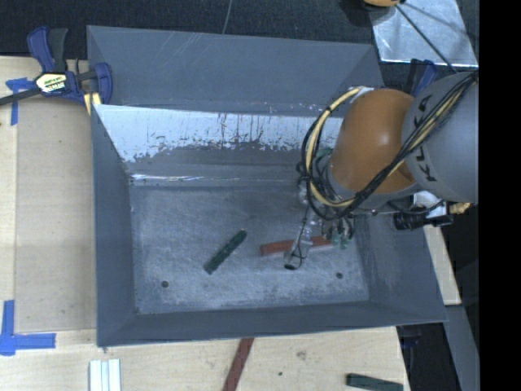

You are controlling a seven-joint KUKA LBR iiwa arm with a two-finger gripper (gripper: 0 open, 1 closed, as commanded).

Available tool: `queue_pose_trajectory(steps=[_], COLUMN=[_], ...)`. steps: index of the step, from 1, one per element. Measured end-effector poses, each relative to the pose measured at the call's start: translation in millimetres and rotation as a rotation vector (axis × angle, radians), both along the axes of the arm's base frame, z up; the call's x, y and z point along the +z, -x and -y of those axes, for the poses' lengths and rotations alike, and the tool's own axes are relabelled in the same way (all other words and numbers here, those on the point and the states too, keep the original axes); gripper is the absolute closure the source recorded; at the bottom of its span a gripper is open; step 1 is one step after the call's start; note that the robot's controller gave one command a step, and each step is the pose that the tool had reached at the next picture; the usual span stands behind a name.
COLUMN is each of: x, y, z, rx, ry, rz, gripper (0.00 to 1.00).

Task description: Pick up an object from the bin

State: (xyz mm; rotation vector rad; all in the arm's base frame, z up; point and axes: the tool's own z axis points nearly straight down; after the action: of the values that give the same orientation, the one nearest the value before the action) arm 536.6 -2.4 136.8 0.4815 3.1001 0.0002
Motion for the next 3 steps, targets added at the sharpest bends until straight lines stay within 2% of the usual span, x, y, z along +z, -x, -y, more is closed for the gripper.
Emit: queue_pose_trajectory(steps=[1,2,3], x=[-61.3,-75.1,-74.7], y=[0.6,-3.3,-1.7], z=[5.6,5.7,5.7], rx=[-0.012,-0.097,-0.105], ry=[0.000,0.000,0.000], rz=[0.001,0.029,0.025], gripper=[0.00,1.00,1.00])
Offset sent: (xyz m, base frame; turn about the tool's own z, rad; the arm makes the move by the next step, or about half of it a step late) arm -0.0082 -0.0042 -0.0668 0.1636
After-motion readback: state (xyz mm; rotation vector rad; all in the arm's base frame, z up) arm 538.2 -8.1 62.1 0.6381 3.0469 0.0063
